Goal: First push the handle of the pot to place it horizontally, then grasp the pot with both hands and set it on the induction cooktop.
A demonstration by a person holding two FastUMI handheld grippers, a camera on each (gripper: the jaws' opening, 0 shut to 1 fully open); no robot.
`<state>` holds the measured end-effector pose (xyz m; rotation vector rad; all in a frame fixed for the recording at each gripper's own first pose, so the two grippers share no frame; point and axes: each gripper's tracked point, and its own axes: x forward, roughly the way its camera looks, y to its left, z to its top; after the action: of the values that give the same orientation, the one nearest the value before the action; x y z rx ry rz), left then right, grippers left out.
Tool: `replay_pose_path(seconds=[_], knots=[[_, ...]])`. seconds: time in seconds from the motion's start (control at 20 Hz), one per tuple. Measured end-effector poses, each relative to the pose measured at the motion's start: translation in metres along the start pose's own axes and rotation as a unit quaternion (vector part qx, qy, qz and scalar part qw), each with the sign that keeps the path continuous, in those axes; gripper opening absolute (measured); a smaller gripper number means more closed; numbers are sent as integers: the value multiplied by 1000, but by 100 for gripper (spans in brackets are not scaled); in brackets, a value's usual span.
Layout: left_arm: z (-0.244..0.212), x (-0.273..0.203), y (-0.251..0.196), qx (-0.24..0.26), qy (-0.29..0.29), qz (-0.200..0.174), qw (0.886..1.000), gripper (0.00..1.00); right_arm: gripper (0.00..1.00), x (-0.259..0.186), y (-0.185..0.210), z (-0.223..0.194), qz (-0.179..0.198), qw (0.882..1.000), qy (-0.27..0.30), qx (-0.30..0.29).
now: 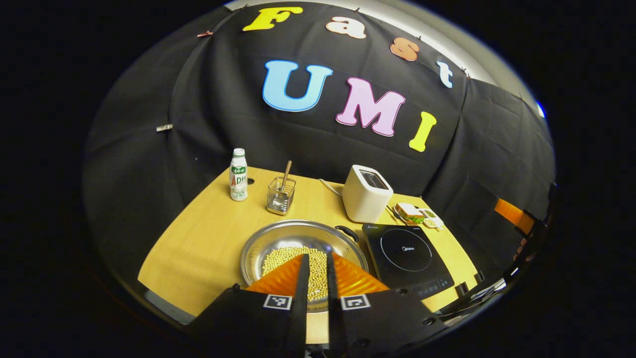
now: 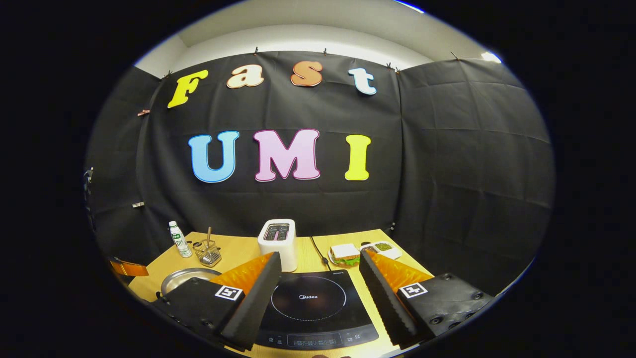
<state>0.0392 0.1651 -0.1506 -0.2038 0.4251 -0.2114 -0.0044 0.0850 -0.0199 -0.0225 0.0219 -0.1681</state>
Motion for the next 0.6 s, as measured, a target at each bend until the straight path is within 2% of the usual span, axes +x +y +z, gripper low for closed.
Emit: replay_pose_path(seconds=[0.05, 0.25, 0.6], knots=[[-5, 1, 4, -5, 4, -2, 1000, 13, 99, -1, 2, -1, 0, 1000, 2, -2], [-21, -4, 25, -16, 28, 6, 999, 5, 98, -6, 10, -9, 5, 1000, 10, -6], [-69, -5, 60, -8, 82, 26, 996, 5, 98, -6, 22, -12, 18, 1000, 14, -3]])
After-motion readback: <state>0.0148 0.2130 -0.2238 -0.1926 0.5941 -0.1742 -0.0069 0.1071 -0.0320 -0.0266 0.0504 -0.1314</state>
